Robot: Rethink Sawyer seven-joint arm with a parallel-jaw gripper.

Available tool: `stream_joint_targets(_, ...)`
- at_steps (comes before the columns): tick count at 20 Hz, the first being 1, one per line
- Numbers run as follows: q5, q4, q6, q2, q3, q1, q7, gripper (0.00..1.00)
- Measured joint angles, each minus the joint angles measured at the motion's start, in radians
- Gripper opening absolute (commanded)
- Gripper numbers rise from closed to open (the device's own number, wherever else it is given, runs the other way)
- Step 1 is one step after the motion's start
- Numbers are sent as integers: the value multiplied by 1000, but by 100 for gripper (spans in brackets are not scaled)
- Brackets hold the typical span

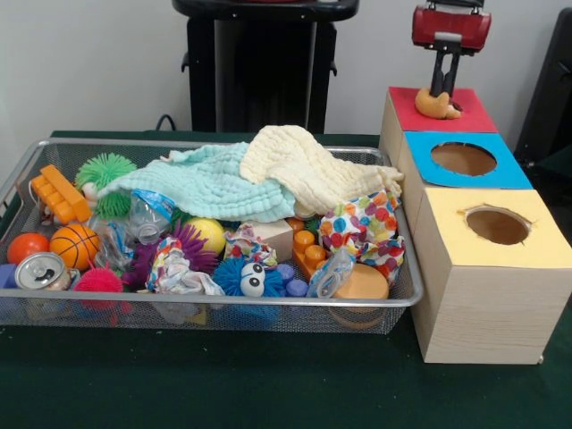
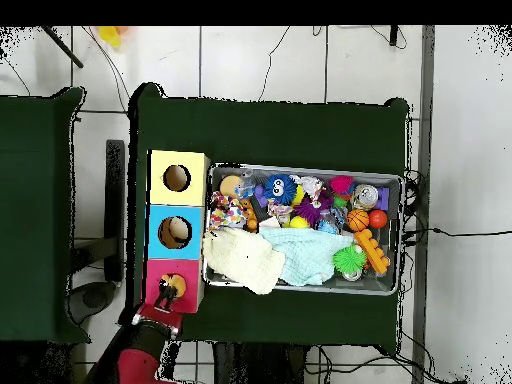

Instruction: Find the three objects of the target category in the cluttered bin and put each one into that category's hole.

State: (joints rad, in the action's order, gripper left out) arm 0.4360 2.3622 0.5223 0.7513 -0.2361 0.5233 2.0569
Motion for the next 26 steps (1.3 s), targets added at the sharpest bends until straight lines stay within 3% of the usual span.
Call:
stream_joint_targets(1, 0, 5, -6, 7, 0, 0, 0, 100)
stream_joint_targets(26, 0, 24, -75, 67, 2, 2, 0, 100)
